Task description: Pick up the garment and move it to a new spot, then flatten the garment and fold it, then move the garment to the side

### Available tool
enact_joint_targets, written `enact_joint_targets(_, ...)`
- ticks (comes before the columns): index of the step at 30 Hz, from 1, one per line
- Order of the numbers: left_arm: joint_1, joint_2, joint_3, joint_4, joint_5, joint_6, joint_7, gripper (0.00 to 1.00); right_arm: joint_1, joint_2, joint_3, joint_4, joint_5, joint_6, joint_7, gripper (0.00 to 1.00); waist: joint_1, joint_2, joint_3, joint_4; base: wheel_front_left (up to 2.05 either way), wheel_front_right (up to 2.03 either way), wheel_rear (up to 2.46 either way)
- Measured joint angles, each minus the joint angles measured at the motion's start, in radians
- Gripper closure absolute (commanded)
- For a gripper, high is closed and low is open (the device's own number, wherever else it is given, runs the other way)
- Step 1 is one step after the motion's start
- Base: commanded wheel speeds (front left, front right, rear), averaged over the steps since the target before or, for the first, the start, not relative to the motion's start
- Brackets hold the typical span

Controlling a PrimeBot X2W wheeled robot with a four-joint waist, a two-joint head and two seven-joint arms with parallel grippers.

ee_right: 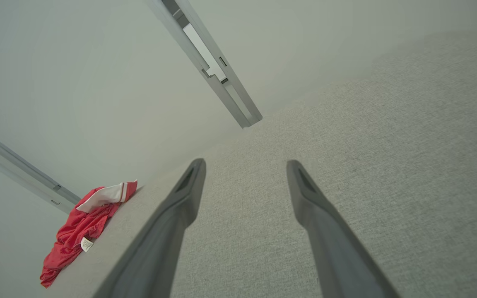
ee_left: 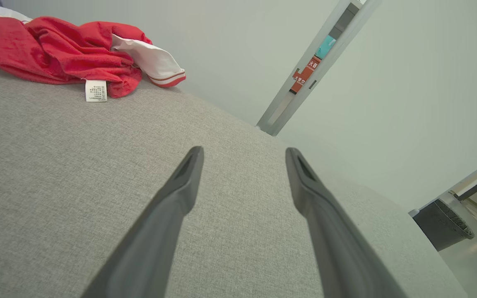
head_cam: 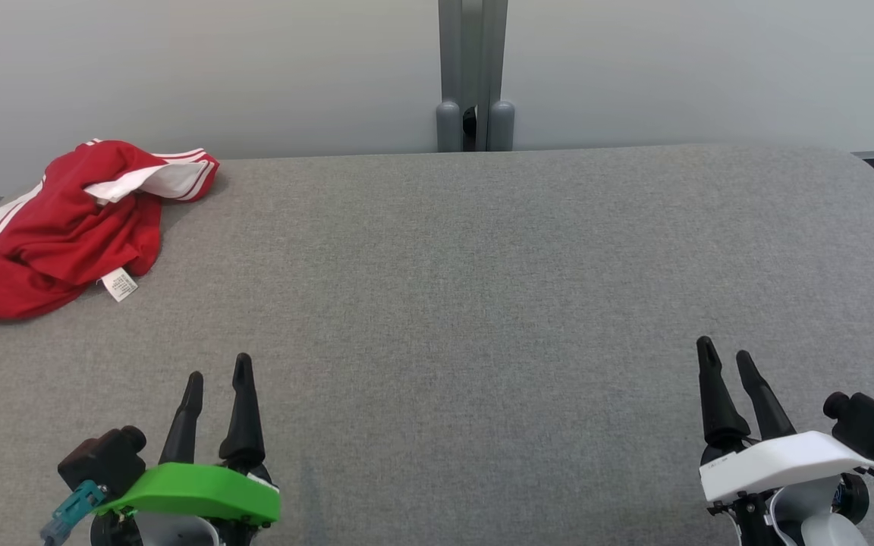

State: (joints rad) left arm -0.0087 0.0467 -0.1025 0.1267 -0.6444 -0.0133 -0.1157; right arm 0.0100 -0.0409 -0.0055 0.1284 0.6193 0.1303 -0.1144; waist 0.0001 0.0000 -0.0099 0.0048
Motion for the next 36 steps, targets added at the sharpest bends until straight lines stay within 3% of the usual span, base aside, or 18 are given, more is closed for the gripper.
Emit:
enact_joint_targets(14,0.006,0.006,-0.026,-0.002,0.159,0.009,-0.037,0.00,0.005,-0.002,0.012,-0.011,-0.171,0.000,-0.037,0.00,0.0000,0.0000,0.001,0.003,0.00,0.00,0.00)
enact_joint_targets(36,0.018,0.005,-0.040,0.040,0.313,0.015,-0.088,0.00,0.011,-0.004,0.016,0.017,-0.388,0.000,-0.089,0.00,0.0000,0.0000,-0.001,0.005,0.00,0.00,0.00)
